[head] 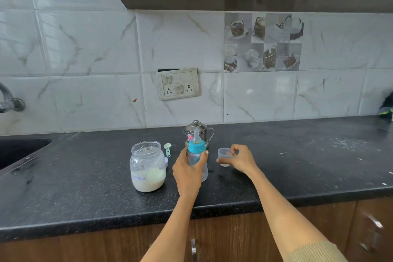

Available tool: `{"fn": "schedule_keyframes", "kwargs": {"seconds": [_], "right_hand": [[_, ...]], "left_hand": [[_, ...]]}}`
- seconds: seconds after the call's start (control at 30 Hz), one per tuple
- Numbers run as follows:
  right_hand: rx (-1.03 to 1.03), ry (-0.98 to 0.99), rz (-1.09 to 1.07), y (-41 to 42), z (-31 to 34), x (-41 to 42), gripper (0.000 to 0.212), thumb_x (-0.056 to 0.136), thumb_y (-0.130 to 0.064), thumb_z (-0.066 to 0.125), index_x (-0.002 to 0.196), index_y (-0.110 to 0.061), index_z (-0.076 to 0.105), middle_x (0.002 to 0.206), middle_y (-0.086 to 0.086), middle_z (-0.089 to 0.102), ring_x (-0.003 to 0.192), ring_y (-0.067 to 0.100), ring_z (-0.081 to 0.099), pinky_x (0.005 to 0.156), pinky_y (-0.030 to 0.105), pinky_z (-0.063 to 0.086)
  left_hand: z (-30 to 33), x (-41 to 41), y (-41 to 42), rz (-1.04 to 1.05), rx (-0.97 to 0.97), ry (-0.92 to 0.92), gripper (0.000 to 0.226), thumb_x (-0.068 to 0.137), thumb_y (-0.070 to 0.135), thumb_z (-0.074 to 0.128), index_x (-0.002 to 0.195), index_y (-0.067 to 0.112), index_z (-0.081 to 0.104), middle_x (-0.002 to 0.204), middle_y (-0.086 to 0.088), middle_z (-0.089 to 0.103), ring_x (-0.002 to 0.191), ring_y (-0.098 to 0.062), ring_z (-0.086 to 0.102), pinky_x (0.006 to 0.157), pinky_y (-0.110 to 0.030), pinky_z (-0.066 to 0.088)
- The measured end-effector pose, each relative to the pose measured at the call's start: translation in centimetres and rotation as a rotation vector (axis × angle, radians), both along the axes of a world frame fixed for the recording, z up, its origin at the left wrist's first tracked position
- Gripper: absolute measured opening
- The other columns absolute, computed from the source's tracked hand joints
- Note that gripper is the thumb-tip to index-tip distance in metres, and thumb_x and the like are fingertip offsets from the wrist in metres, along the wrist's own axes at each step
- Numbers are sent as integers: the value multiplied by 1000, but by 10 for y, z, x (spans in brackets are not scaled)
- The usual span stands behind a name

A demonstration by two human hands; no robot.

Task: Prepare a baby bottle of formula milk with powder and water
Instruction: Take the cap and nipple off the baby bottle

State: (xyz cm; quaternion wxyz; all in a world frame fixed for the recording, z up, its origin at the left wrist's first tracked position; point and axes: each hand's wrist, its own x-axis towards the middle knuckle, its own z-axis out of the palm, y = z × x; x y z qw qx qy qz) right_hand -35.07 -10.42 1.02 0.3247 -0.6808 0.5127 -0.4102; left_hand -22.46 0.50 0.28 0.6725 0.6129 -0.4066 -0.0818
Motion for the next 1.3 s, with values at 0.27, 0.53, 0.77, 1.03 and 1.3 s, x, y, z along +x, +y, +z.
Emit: {"fn": "schedule_keyframes", "kwargs": {"seconds": [0.27, 0.53, 0.77, 1.03, 1.3], "right_hand": [[-56, 48, 17, 8, 10, -3, 46, 61, -22, 87, 75, -23, 43, 105, 7, 57, 97, 20, 56, 66, 22, 47], [-238, 71, 261, 34, 108, 16, 35, 81, 8, 50, 93, -25, 54, 96, -2, 60, 95, 19, 58, 77, 31, 50], [-200, 804, 310, 67, 129, 73, 56, 86, -60, 51, 118, -15, 61, 111, 7, 64, 66, 17, 57, 70, 31, 54], [-160, 924, 360, 63, 126, 76, 44, 77, -37, 75, 113, -13, 64, 105, 10, 66, 66, 24, 67, 57, 25, 52], [-86, 869, 659, 56, 140, 72, 32, 72, -12, 75, 97, -31, 71, 118, -5, 60, 111, 19, 58, 91, 32, 51]], "left_hand": [[0, 0, -1, -14, 8, 20, 62, 77, 35, 72, 130, 12, 50, 128, -5, 58, 116, -18, 55, 96, -30, 45], [-3, 2, -1, -21, -22, 60, 62, 74, 34, 76, 128, 12, 53, 124, -3, 61, 107, -10, 55, 93, -27, 44], [1, 1, 2, -39, -42, 72, 52, 73, 31, 77, 119, 12, 60, 108, 5, 64, 97, -4, 54, 88, -20, 42], [1, 1, 2, -33, -39, 63, 48, 74, 30, 76, 116, 13, 62, 105, 6, 63, 94, -2, 53, 85, -17, 40], [1, 2, 2, -66, -54, 75, 39, 74, 33, 76, 109, 20, 61, 95, 14, 59, 91, -2, 56, 79, -13, 40]]}}
